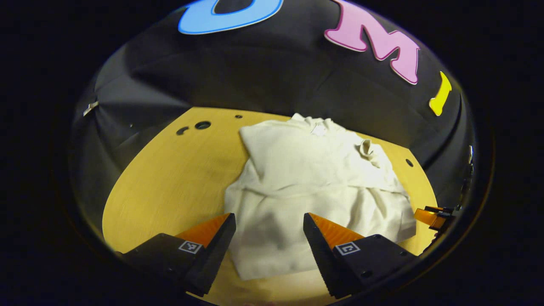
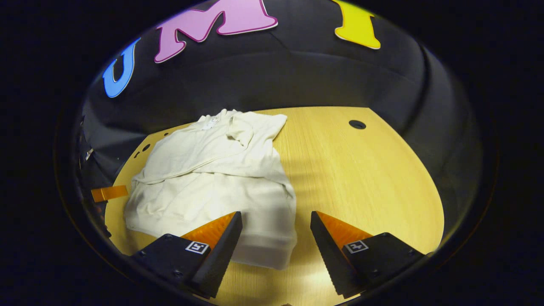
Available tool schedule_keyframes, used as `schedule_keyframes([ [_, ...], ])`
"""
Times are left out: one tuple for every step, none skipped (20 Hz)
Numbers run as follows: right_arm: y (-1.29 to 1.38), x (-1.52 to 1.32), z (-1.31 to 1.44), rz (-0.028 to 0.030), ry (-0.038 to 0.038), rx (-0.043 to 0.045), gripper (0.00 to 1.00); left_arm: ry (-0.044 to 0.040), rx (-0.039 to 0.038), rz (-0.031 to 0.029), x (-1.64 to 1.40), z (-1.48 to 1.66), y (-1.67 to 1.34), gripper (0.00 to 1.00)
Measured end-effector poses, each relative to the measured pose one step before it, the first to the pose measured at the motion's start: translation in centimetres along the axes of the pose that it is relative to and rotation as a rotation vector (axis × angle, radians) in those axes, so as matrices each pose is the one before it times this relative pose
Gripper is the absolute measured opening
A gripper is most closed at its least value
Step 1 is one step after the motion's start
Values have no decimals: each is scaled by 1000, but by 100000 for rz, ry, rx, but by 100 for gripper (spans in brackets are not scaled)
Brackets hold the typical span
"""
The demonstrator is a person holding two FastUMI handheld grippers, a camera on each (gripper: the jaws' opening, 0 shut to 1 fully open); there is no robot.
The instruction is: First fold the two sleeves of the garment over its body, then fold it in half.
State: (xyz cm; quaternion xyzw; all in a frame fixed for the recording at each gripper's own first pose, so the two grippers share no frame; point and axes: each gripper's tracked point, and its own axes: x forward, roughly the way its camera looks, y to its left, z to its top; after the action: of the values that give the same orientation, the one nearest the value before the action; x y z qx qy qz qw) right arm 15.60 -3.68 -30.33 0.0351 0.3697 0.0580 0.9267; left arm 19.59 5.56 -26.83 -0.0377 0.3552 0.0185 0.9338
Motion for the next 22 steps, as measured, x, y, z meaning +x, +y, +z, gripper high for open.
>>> schedule_keyframes([
  [-98, 210, -524, -895, 1236, 931, 100, 2621, -284, 931, 83, -1286, 508, 98],
  [26, 77, -555, -439, 1261, 588, 100, 2310, -210, 726, 207, -1086, 358, 98],
  [18, 39, -451, -477, 1301, 518, 100, 1933, -409, 635, 119, -877, 246, 98],
  [190, 91, -358, -44, 476, 405, 100, 1187, -414, 541, 151, -587, 214, 98],
  [234, 115, -292, -137, 393, -136, 99, 1429, -80, 950, 107, -780, 275, 98],
  [112, 126, -386, -287, 663, -761, 99, 1450, -88, 673, 187, -582, 180, 98],
  [214, 181, -351, -201, 909, -1058, 99, 686, 403, 611, 53, -468, 71, 98],
  [201, 112, -307, -212, 677, -1008, 99, -1153, 1584, 565, -82, 214, 44, 98],
  [167, 305, -377, -545, 893, -1074, 99, -211, 1665, 201, 167, -110, -86, 99],
  [-32, 330, -729, -1238, 2087, -977, 99, 844, 1342, 688, 175, -196, -109, 98],
  [-39, -118, 164, -1284, -1524, -1752, 99, 270, 2086, 1821, 323, -12, 11, 98],
  [119, 281, -158, -331, 303, -1081, 100, -615, 1289, 136, -109, -6, -201, 99],
  [-56, -297, 145, -715, -997, 44, 99, -632, 164, -120, 29, 117, -339, 97],
  [116, 111, -77, -222, 65, 1205, 100, -1071, -355, 802, 131, -62, -268, 84],
  [4, -108, 282, -450, -1416, -66, 100, -1137, -1505, 835, 101, -87, -137, 85],
  [100, 87, -259, 553, 910, 46, 99, -1107, -1601, 833, 5, 23, -145, 83],
  [425, 190, 6, 656, -286, 214, 99, -1123, -805, 156, 63, 11, -206, 78],
  [530, -67, -71, 1139, 723, -234, 88, -980, 208, -655, 81, -90, -419, 77],
  [663, 124, 112, 2611, -215, -382, 82, -1149, 1014, -1716, -15, 69, -619, 67],
  [547, -24, -83, 1337, 470, 538, 54, -1171, 1063, -1395, 167, 67, -657, 55],
  [394, -18, 124, 596, -372, 437, 46, -970, 803, 177, 87, -51, -198, 37],
  [217, -130, -202, -3, 275, 507, 28, -756, 683, 802, 58, 176, -35, 28],
])
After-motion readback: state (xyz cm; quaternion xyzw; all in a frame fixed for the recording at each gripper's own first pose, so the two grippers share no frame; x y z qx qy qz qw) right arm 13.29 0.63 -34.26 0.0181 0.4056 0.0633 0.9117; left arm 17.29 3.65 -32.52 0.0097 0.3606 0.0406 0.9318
